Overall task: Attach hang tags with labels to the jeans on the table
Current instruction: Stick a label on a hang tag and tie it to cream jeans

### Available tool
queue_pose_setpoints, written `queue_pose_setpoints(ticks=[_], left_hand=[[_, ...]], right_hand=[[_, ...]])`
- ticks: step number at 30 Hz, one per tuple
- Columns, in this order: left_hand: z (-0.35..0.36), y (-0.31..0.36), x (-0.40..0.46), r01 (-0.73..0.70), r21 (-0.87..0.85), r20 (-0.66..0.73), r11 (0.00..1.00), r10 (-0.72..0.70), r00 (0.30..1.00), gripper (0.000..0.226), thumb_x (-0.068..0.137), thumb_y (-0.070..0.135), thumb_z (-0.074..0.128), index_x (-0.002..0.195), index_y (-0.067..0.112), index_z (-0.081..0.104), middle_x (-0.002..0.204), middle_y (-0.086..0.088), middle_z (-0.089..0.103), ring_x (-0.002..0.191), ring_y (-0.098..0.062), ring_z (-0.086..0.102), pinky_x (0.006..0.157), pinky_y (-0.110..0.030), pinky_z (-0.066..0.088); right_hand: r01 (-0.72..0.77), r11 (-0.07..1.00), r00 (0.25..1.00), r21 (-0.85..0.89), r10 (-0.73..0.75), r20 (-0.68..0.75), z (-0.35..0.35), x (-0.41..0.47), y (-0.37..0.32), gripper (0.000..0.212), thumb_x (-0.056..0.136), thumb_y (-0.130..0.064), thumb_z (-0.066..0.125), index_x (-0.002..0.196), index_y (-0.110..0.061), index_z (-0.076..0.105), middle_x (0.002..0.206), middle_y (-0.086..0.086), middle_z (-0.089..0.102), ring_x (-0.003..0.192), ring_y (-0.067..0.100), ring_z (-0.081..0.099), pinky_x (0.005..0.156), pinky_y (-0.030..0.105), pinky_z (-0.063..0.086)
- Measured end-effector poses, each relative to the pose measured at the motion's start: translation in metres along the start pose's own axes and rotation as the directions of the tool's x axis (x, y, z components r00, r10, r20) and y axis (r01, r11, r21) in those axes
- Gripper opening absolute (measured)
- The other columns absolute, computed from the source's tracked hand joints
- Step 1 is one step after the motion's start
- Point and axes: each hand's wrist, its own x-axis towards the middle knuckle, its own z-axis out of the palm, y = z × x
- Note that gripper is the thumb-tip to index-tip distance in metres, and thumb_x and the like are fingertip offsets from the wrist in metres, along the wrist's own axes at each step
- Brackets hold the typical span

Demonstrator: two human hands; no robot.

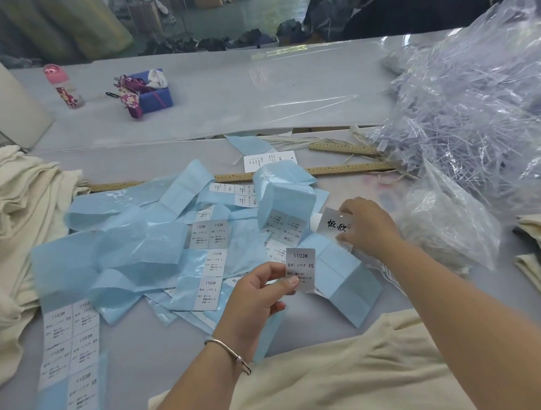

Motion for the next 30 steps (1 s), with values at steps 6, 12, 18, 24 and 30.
queue_pose_setpoints(ticks=[6,12,18,24,30], left_hand=[[-0.010,0.014,-0.013,-0.040,-0.044,-0.027,0.998,0.038,0.999,0.011,0.080,0.012,0.074,0.079,0.020,0.067,0.088,-0.001,0.073,0.084,-0.012,0.062,0.070,-0.025,0.044],[-0.024,0.040,-0.059,-0.232,0.016,-0.038,0.973,0.232,0.972,0.040,0.078,0.014,0.077,0.105,0.043,0.070,0.104,0.005,0.072,0.091,-0.008,0.067,0.070,-0.019,0.050],[-0.021,0.042,-0.118,-0.437,0.202,0.090,0.876,0.428,0.899,0.106,0.079,0.026,0.079,0.144,0.054,0.000,0.096,0.003,0.074,0.088,-0.008,0.070,0.076,-0.016,0.052],[-0.039,0.020,-0.174,-0.428,0.035,-0.025,0.903,0.429,0.903,0.109,0.070,0.015,0.074,0.147,0.051,0.005,0.072,-0.013,0.066,0.074,-0.022,0.063,0.086,-0.047,0.053],[-0.065,0.002,-0.226,-0.510,0.405,-0.090,0.759,0.588,0.804,0.105,0.073,0.017,0.084,0.150,0.037,0.015,0.073,0.007,0.056,0.064,-0.006,0.054,0.064,-0.016,0.045]], right_hand=[[0.060,0.682,0.898,0.729,0.282,-0.338,-0.030,-0.018,-0.015,0.006,0.076,-0.005,0.074,0.076,-0.009,0.070,0.067,-0.002,0.064,0.065,0.012,0.056,0.063,0.028,0.047],[0.311,0.545,0.809,0.778,0.278,-0.518,-0.079,-0.094,-0.071,0.016,0.091,-0.025,0.065,0.077,-0.032,0.069,0.060,-0.019,0.062,0.053,-0.003,0.048,0.052,0.014,0.039],[0.125,0.577,0.928,0.807,0.220,-0.301,-0.074,-0.195,-0.132,0.008,0.093,-0.021,0.062,0.100,-0.020,0.065,0.060,-0.002,0.069,0.047,0.020,0.054,0.049,0.034,0.043],[0.116,0.410,0.986,0.905,0.060,-0.154,-0.067,-0.299,-0.181,0.073,0.089,-0.001,0.062,0.138,-0.050,0.037,0.080,0.016,0.071,0.068,0.030,0.066,0.065,0.040,0.056],[0.042,0.510,0.945,0.859,0.259,-0.200,-0.050,-0.357,-0.217,0.045,0.074,0.008,0.072,0.103,-0.021,0.055,0.075,0.008,0.071,0.070,0.026,0.067,0.073,0.050,0.055]])
